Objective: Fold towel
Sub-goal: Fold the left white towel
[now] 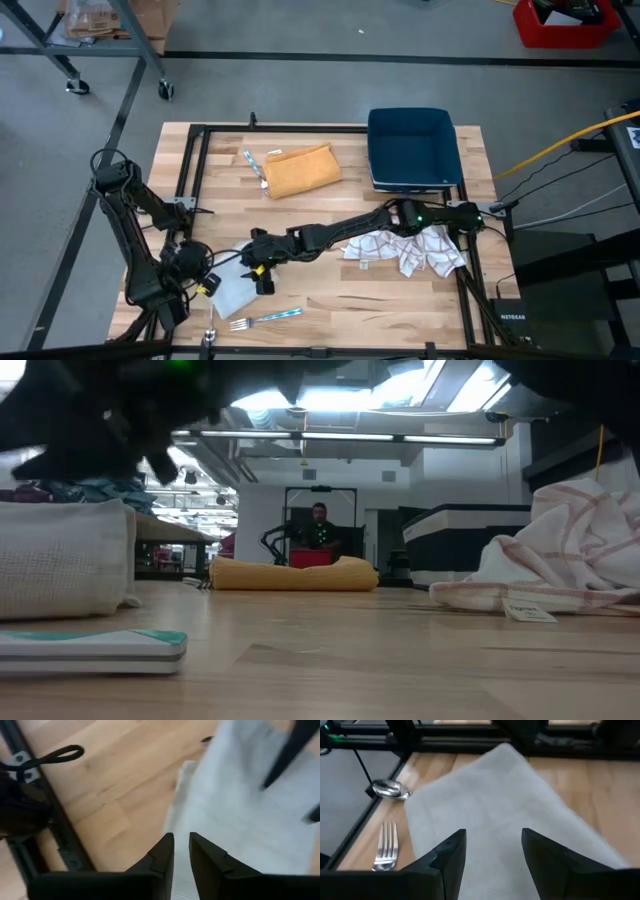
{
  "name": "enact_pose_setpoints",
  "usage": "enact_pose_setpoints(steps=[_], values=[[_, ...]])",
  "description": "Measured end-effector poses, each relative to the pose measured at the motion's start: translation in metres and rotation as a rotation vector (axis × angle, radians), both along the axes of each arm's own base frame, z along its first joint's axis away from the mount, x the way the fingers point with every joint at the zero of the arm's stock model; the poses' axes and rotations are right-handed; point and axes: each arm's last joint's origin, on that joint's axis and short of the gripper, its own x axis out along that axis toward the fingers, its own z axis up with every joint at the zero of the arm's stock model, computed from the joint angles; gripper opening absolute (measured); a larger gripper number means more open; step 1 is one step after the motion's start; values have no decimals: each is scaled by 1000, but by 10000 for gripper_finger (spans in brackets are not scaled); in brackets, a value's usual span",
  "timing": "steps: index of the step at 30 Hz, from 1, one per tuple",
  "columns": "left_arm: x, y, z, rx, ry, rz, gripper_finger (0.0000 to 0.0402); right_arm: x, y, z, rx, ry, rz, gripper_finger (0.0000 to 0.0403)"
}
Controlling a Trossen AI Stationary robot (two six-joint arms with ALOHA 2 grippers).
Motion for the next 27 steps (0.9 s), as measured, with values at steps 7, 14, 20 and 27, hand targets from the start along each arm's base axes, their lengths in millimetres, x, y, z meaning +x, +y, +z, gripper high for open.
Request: enact_pose_setpoints(steps=[7, 14, 20, 27], values=[[10, -19, 14, -119, -85, -116, 47, 5, -3, -37, -8, 61, -1, 195], [24, -49, 16, -307, -205, -318, 46, 6, -41, -49, -48, 173, -147, 195], [39, -63, 12, -308, -302, -405, 46, 5, -80, -52, 39, 268, -251, 195], [67, -82, -20, -251, -300, -478, 46, 1, -105, -53, 148, 385, -288, 195]])
